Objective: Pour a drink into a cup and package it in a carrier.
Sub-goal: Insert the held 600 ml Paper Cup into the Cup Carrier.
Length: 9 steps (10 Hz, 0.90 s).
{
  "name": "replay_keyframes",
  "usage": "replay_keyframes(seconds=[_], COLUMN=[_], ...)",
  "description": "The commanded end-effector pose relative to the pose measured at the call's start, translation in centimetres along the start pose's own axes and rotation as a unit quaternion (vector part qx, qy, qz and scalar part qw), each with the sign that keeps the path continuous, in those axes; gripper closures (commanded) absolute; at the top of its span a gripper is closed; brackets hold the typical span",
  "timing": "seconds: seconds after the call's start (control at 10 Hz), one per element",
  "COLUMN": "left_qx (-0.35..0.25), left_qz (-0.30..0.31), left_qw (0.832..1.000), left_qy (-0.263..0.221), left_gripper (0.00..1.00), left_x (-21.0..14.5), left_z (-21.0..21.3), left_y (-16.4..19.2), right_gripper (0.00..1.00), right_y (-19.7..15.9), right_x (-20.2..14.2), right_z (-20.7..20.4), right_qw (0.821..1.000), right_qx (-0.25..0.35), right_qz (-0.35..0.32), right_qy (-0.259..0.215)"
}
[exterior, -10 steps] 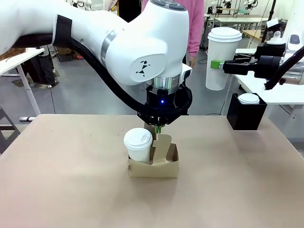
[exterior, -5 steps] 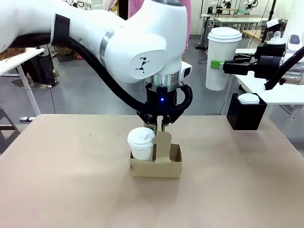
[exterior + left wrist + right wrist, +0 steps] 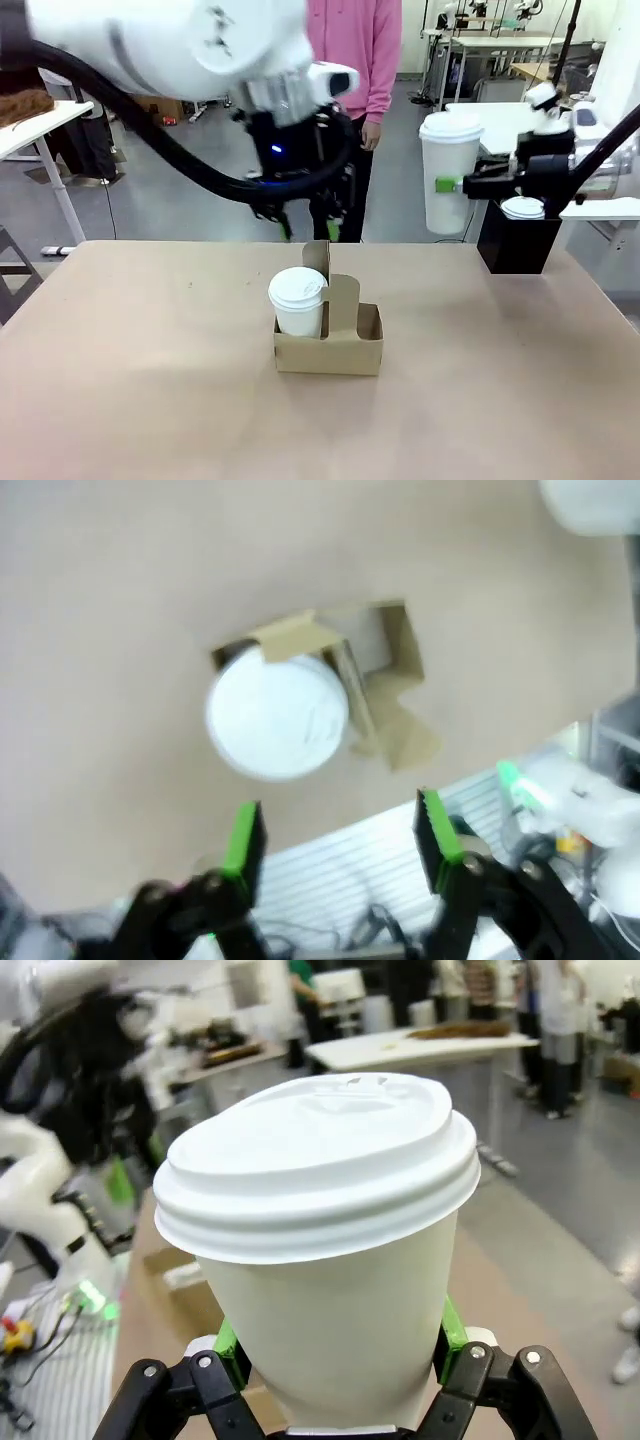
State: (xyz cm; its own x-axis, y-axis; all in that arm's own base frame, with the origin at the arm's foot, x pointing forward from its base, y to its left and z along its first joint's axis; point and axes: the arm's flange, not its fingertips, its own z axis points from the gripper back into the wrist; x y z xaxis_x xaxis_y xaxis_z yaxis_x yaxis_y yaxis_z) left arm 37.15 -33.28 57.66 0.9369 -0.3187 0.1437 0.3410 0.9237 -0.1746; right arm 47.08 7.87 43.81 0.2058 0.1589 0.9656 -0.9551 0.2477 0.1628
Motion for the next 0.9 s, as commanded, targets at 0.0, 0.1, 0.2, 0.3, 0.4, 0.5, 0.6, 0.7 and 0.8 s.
replay_keyframes(seconds=[0.0,0.1,0.2,0.3,0.4,0.5,0.6,0.7,0.8], left_qx=[-0.024,-0.039,-0.029,-0.035,-0.027,0.025,0.000,0.000,0.007], left_qz=[-0.165,-0.212,-0.247,-0.292,-0.241,-0.144,-0.258,-0.258,-0.224], left_qw=[0.986,0.976,0.966,0.951,0.965,0.987,0.963,0.963,0.971], left_qy=[0.018,-0.021,-0.071,-0.098,-0.098,-0.065,-0.078,-0.078,-0.078], left_gripper=[0.00,0.00,0.00,0.00,0.00,0.00,0.00,0.00,0.00], left_x=[-1.7,-2.3,-2.8,-3.3,-2.7,-2.2,-2.1,-2.1,-2.2], left_z=[1.8,2.3,2.1,1.4,0.7,-0.3,2.7,2.7,0.8], left_y=[5.8,8.1,9.9,11.3,11.6,10.8,11.5,11.5,12.1], right_gripper=[0.19,0.19,0.19,0.19,0.19,0.19,0.19,0.19,0.19], right_y=[-0.9,-0.5,-0.4,-0.3,0.0,0.0,0.0,0.0,-0.3], right_x=[-0.6,-1.5,-2.4,-3.5,-2.8,-2.8,-2.8,-2.8,-3.8], right_z=[-0.4,-1.4,-2.5,-3.7,-2.1,-2.1,-2.1,-2.1,-2.5], right_qw=[0.996,0.993,0.993,0.994,0.995,0.995,0.995,0.995,0.994], right_qx=[0.082,0.107,0.105,0.090,0.098,0.098,0.098,0.098,0.100], right_qz=[0.024,0.022,0.032,0.026,0.016,0.016,0.016,0.016,0.019], right_qy=[-0.013,-0.035,-0.053,-0.058,-0.023,-0.023,-0.023,-0.023,-0.028])
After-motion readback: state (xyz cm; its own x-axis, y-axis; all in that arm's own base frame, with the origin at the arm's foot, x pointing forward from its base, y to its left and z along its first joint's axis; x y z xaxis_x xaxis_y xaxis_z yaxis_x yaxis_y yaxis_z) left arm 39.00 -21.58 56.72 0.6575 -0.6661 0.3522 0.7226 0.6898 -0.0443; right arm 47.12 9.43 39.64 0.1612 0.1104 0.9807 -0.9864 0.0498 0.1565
